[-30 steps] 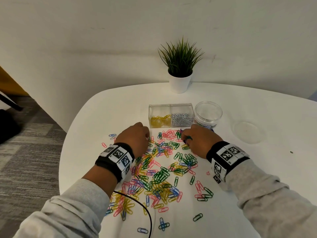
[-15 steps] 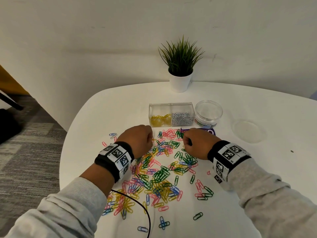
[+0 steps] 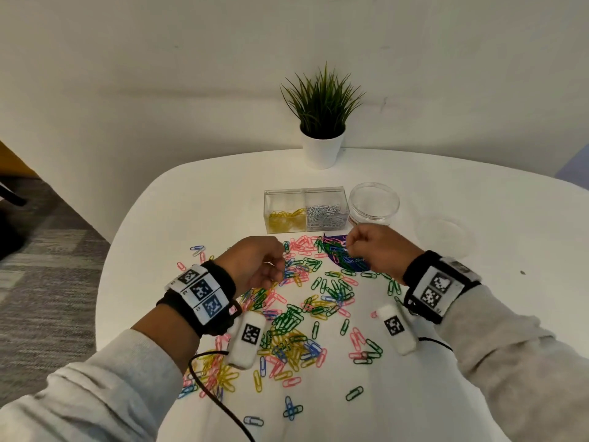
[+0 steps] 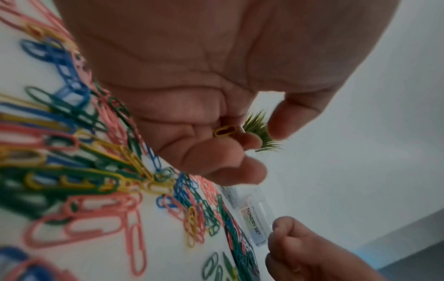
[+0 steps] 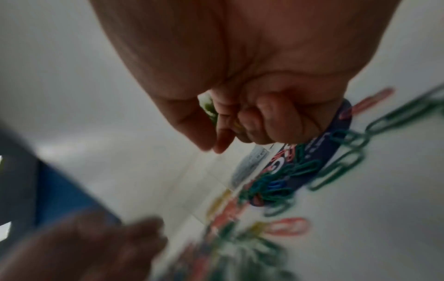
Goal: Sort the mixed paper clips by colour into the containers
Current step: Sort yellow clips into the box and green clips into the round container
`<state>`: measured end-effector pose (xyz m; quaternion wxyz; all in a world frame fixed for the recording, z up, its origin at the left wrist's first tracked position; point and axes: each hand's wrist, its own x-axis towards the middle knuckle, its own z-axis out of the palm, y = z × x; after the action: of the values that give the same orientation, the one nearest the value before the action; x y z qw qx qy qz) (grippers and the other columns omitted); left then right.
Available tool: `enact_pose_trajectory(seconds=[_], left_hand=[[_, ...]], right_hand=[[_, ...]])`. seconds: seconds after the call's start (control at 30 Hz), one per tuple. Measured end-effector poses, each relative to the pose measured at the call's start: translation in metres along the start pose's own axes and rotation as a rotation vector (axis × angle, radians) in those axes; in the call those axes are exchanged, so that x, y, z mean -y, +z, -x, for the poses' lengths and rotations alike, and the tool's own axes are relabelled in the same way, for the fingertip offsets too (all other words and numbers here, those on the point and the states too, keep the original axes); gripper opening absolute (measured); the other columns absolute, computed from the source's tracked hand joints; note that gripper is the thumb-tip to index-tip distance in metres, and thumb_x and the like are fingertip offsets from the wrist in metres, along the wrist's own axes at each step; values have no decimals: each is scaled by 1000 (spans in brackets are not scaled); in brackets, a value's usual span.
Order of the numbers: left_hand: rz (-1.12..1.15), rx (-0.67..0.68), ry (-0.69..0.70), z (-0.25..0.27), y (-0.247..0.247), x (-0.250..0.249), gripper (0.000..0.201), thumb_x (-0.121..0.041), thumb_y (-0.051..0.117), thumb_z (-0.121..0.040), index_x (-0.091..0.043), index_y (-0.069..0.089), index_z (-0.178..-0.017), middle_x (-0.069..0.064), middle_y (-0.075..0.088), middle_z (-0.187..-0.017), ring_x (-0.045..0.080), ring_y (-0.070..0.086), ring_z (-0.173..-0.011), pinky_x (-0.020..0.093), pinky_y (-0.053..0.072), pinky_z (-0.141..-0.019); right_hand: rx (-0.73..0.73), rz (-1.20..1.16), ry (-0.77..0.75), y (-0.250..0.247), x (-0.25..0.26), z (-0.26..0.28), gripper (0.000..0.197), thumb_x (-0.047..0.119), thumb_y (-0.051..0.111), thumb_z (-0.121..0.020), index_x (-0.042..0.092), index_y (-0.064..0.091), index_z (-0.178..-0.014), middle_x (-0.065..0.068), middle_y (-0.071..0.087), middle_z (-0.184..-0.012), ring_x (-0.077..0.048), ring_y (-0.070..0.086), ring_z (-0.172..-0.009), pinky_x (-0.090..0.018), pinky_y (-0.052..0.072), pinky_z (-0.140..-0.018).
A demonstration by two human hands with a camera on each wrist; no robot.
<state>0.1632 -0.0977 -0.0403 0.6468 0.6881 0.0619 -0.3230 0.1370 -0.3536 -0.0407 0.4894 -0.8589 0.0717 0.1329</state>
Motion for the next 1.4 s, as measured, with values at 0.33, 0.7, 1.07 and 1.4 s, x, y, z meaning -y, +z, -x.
enact_pose_trajectory(seconds=[0.33,0.7,1.07,1.4], left_hand=[[-1622,51,607,-7,20,6,24,-34,44,-99,-34,63,-114,-6,62,-108,21,61,-97,31,48,-76],[-658,-1,247,-9,-4,-6,15,-19,50,-96,-14,56,-84,-1,57,-70,16,54,-61,27,38,-55],[53,-304,203,-32,-6,-83,16,-1,47,-95,-6,60,-88,8,54,-71,16,59,-59,26,48,-55],[17,-166,127,-43,-17,-85,36,2,50,-86,-11,71,-112,11,47,-96,20,39,-81,34,38,-72]], right_hand=[[156,702,-162,18,1,-1,12,27,63,-91,24,69,-101,7,67,-103,-11,61,-93,-24,47,-79],[139,400,-98,3,6,-2,9,26,70,-89,21,67,-82,15,58,-57,5,51,-50,-10,36,-53],[-32,377,-341,13,102,-50,5,14,61,-84,17,56,-83,6,54,-74,-11,47,-66,-26,38,-60],[37,402,-266,34,117,-92,40,15,54,-91,19,49,-130,1,60,-119,-19,59,-103,-30,47,-80]])
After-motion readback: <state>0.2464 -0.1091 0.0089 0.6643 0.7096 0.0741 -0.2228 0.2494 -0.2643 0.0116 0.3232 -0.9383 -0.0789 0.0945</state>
